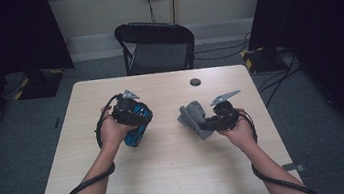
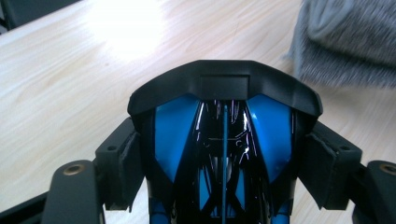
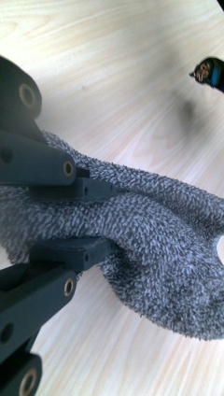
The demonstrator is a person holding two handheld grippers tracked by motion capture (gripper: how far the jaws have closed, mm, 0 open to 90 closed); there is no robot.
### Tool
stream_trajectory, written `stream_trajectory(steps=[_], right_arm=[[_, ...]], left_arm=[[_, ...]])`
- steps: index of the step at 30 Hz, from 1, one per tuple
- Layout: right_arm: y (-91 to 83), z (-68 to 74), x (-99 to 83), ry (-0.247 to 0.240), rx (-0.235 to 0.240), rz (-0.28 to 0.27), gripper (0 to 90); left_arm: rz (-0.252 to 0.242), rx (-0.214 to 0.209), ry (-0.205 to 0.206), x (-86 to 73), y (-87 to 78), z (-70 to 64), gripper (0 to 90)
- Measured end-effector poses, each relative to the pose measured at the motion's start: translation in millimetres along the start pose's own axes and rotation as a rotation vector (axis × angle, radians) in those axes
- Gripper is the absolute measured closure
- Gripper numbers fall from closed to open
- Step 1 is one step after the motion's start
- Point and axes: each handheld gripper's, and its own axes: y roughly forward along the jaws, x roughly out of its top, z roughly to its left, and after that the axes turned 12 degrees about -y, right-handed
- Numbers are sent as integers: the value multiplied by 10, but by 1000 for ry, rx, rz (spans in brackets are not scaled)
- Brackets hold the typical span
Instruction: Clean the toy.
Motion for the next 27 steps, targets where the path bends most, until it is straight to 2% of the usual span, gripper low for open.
stream_trajectory(steps=[12, 20, 27], right_arm=[[-195, -243, -145, 36, -115, -3, 742], [-257, -377, -252, 62, -169, 6, 741], [-251, -450, -353, 81, -195, 12, 733]], left_arm=[[50, 29, -1, -155, 7, 139, 254], [73, 36, -13, -234, 55, 209, 254], [97, 42, -9, -265, 97, 244, 254]])
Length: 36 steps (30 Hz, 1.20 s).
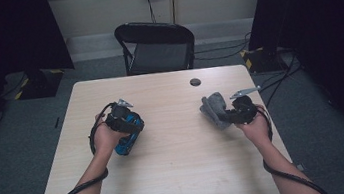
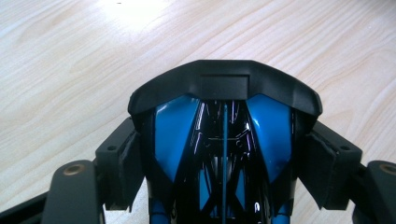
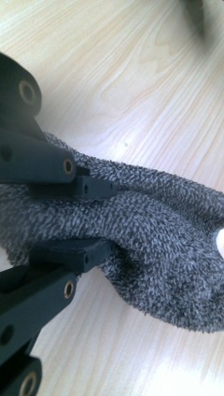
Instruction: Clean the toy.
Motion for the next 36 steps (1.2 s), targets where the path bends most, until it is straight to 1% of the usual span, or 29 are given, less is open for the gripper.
stream_trajectory(steps=[8, 10, 17, 18, 21, 22, 24, 25, 26, 29, 31, 36], right_arm=[[44, -76, -112, 16, -28, 22, 730], [51, -91, -129, 23, -23, 24, 730], [64, -131, -187, 26, -30, 32, 728], [65, -134, -193, 27, -32, 33, 727], [69, -142, -208, 30, -35, 33, 723], [74, -145, -211, 31, -32, 34, 722], [80, -145, -211, 26, -38, 46, 718], [84, -148, -211, 28, -36, 42, 717], [85, -148, -211, 27, -37, 42, 715], [94, -156, -215, 31, -43, 42, 712], [98, -162, -220, 31, -44, 45, 711], [113, -176, -240, 31, -48, 49, 710]], left_arm=[[6, 2, 5, 9, 64, 2, 253], [10, 1, 7, 9, 88, 3, 254], [22, -1, 21, 8, 174, -9, 253], [20, -3, 14, 7, 189, -7, 253], [26, 0, 13, 6, 211, 4, 253], [24, -4, 5, 5, 225, 4, 253], [29, 3, 7, 4, 248, 8, 253], [29, -1, 7, 2, 256, 8, 253], [34, 5, 10, 2, 267, 11, 253], [44, 0, 1, 0, 300, 22, 253], [51, 6, 8, 2, 317, 26, 253], [52, 6, -8, -9, 374, 28, 253]])
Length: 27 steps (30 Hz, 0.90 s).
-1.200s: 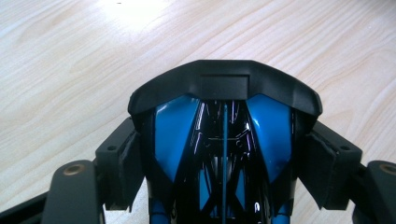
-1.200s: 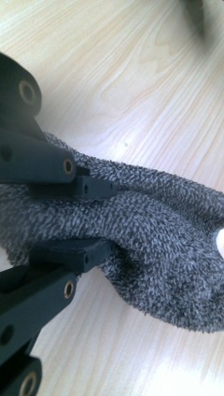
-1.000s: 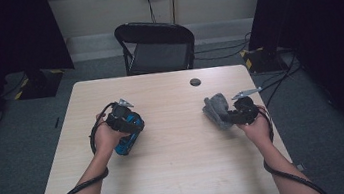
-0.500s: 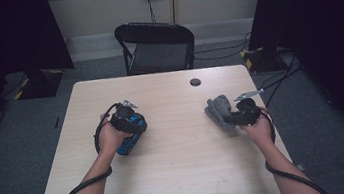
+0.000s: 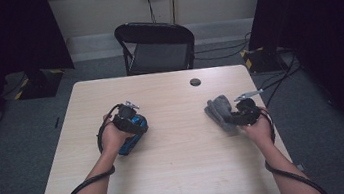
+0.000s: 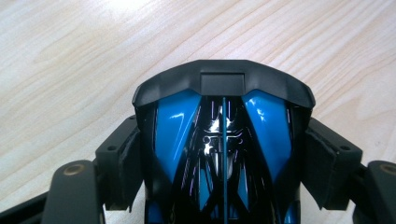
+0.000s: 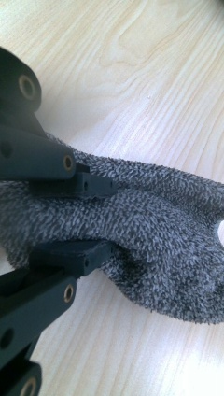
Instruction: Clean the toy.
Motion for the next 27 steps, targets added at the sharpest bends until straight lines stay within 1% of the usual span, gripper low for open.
stream_trajectory(steps=[1, 4, 6, 8, 10, 12, 16, 19, 21, 27], right_arm=[[3, -3, -3, 2, 1, -1, 710], [10, -8, -9, -2, 0, 2, 710], [16, -10, -10, -2, 1, 3, 709], [20, -12, -13, -3, 4, 4, 709], [26, -11, -17, -5, 2, 5, 707], [30, -11, -24, -2, 0, 6, 697], [38, -11, -30, -2, -1, 6, 695], [40, -5, -30, 0, -2, 7, 685], [39, -1, -25, -6, -7, 11, 675], [43, 3, -25, -9, -8, 11, 667]], left_arm=[[6, 3, 5, 3, 5, 10, 253], [5, 4, -6, 0, 33, 21, 253], [13, 9, -3, 1, 43, 31, 253], [9, 8, -14, 1, 59, 37, 253], [13, 10, -12, 0, 67, 42, 253], [6, 11, -20, -2, 78, 37, 253], [20, 12, -9, 1, 84, 44, 253], [17, 14, -11, -1, 99, 31, 253], [22, 20, 1, 2, 102, 31, 252], [27, 21, -7, 2, 116, 31, 252]])
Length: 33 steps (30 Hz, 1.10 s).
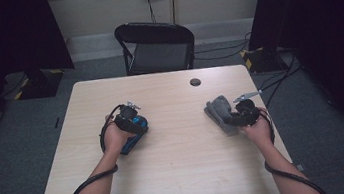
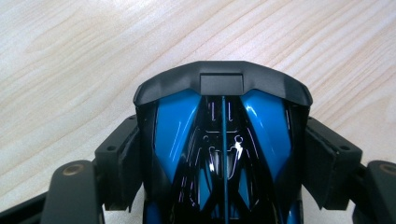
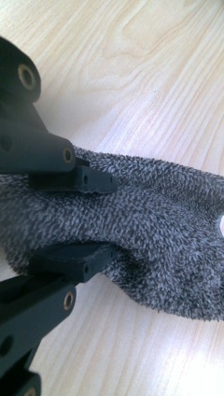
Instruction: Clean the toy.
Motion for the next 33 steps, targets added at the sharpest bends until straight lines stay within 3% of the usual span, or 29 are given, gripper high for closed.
stream_trajectory(steps=[9, 20, 33], right_arm=[[2, 1, -12, -2, -12, 6, 637], [10, 1, -30, 5, -21, 9, 583], [-6, -4, -44, -1, -49, 2, 433]], left_arm=[[2, 7, -14, -23, 44, -11, 251], [5, 3, -2, -33, 43, 4, 250], [-5, 11, 1, -47, 53, -3, 243]])
